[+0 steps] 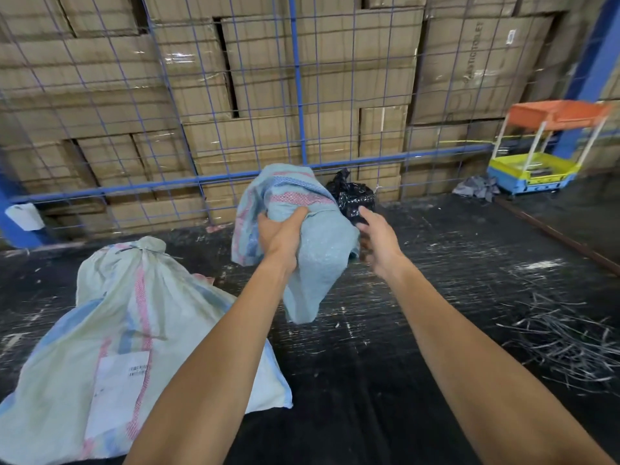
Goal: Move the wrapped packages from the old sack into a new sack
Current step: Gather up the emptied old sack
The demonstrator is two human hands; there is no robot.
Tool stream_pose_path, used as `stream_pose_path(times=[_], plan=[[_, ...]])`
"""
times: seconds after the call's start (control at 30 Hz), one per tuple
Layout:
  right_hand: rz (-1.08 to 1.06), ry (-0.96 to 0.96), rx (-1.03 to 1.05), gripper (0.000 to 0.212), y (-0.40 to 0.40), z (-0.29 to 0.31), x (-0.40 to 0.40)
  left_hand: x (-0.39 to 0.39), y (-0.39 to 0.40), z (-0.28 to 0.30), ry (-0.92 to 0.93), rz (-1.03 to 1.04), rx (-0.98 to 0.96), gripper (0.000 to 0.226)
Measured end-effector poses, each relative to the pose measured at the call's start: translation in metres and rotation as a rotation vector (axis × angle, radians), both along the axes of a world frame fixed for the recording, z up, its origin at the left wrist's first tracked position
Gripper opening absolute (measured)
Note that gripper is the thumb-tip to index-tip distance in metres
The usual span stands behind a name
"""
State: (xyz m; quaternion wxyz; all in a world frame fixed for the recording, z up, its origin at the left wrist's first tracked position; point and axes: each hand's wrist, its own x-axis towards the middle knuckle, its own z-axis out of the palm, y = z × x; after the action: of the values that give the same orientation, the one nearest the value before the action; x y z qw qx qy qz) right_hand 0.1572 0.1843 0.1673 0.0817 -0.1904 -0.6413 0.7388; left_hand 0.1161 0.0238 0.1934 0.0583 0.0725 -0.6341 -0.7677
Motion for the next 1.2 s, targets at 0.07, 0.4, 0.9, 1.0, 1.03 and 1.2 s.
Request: stream_pose_path(times=[0.07,0.4,0.9,1.0,1.03,1.2], plan=[[0.261,0.056,0.118,0.079,-0.002,0.012,0.002,-0.001,0.007,0.003,-0.009,0.101,-0.143,0.096],[0.250,0.088,0.057,0.042,0.021,-0.012,0.030,-0.018,-0.019,0.008,0.357,0.222,-1.093,0.063],[0.355,-0.070,-0.453,0.047,0.010,-0.041,0.078,0.018,-0.001,-0.026,-0.200,-0.504,0.187,0.032],[0.327,-0.100,-0.443,0.060,0.006,-0.048,0.089,0.021,0.000,-0.035,-0.180,-0.481,-0.065,0.040],[0.317,-0.114,-0.420,0.061,0.007,-0.048,0.092,0.020,0.001,-0.037,-0.178,-0.508,-0.127,0.046],[0.239,0.048,-0.290,0.068,0.007,-0.038,0.098,0.004,0.001,-0.038,0.056,-0.348,-0.525,0.023]])
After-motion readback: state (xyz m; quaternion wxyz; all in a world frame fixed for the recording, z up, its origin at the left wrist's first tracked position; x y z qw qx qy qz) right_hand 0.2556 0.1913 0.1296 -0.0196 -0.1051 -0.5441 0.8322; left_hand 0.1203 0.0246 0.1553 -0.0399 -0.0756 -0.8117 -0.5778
